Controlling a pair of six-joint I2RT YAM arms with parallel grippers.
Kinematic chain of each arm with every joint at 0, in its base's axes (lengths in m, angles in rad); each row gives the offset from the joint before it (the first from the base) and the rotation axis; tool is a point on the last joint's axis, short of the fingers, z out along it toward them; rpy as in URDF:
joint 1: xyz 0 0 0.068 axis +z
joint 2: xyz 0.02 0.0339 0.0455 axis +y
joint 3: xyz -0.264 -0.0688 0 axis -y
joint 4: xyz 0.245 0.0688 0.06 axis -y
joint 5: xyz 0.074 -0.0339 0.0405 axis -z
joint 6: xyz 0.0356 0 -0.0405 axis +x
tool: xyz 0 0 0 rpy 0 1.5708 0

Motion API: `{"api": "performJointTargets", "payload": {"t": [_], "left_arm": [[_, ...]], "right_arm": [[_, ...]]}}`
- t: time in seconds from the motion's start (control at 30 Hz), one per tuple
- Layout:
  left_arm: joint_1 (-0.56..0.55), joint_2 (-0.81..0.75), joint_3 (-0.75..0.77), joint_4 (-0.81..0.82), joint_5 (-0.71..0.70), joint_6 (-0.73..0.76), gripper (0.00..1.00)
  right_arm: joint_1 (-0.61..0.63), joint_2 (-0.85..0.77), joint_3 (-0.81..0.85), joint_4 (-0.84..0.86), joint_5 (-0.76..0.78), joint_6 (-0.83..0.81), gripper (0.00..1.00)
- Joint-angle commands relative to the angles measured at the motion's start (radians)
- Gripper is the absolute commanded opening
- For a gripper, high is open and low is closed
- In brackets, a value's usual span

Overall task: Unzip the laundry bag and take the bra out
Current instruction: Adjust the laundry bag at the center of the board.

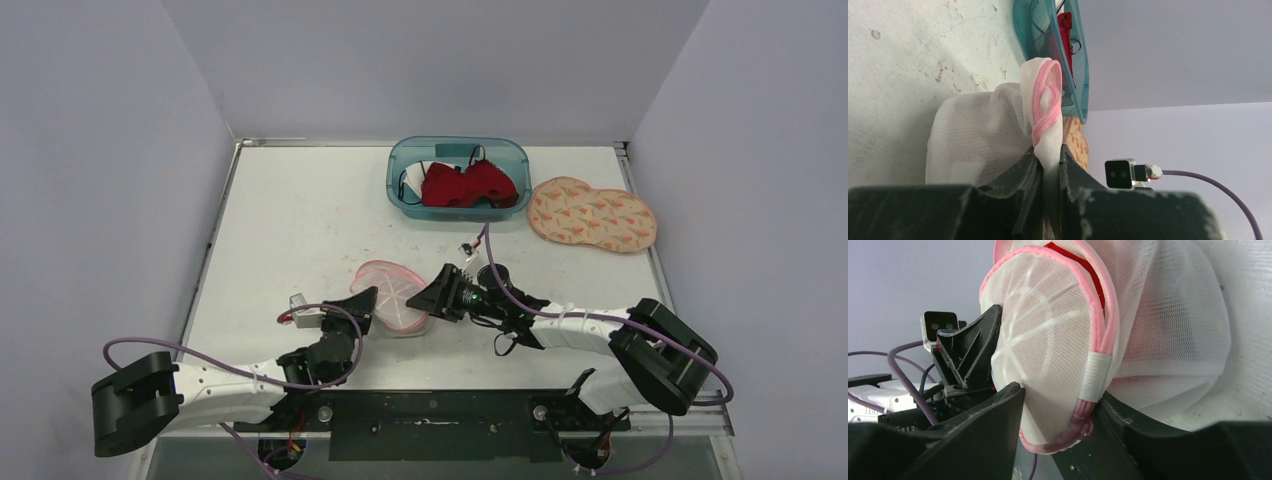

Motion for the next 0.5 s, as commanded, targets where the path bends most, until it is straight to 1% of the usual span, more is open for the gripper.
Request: {"api": "performJointTargets", "payload": {"t": [0.0,0.07,0.1,0.13,0.17,0.2,0.27,0.3,0.33,0.37,0.4,0.47], "left_arm": [[-0.003,0.028,0.021,0.127,-0.011,0.039,0.00],[-0.003,0.028,0.022,0.144,-0.005,0.083,0.00],[-0.003,0.019,0.021,0.140,0.001,0.107,0.07],[-0.003,0.004,0.022,0.120,0.009,0.131,0.18],[-0.002,-0.026,0.025,0.073,0.023,0.144,0.34],[-0.002,-0.068,0.033,-0.006,0.044,0.146,0.49],[0.003,-0.189,0.094,-0.275,0.092,0.160,0.78],[0.004,-0.264,0.144,-0.451,0.112,0.174,0.96],[0.007,-0.311,0.188,-0.583,0.125,0.206,0.97],[0.012,-0.347,0.234,-0.746,0.141,0.261,0.96],[0.017,-0.381,0.278,-0.861,0.150,0.294,0.96],[0.025,-0.436,0.363,-1.014,0.154,0.367,0.96]], "right_arm": [[0.011,0.054,0.010,0.202,-0.038,0.079,0.39],[0.009,0.066,0.009,0.210,-0.038,0.074,0.21],[0.006,0.066,0.007,0.203,-0.039,0.064,0.14],[0.002,0.059,0.007,0.191,-0.040,0.050,0.08],[-0.005,0.048,0.007,0.167,-0.044,0.029,0.06],[-0.019,0.035,0.007,0.140,-0.049,-0.007,0.05],[-0.053,-0.008,0.012,0.045,-0.069,-0.078,0.05],[-0.072,-0.039,0.019,-0.012,-0.077,-0.127,0.05],[-0.095,-0.066,0.034,-0.078,-0.092,-0.179,0.05],[-0.114,-0.086,0.050,-0.135,-0.122,-0.238,0.05],[-0.131,-0.103,0.073,-0.188,-0.149,-0.296,0.05],[-0.143,-0.112,0.128,-0.261,-0.209,-0.387,0.05]]}}
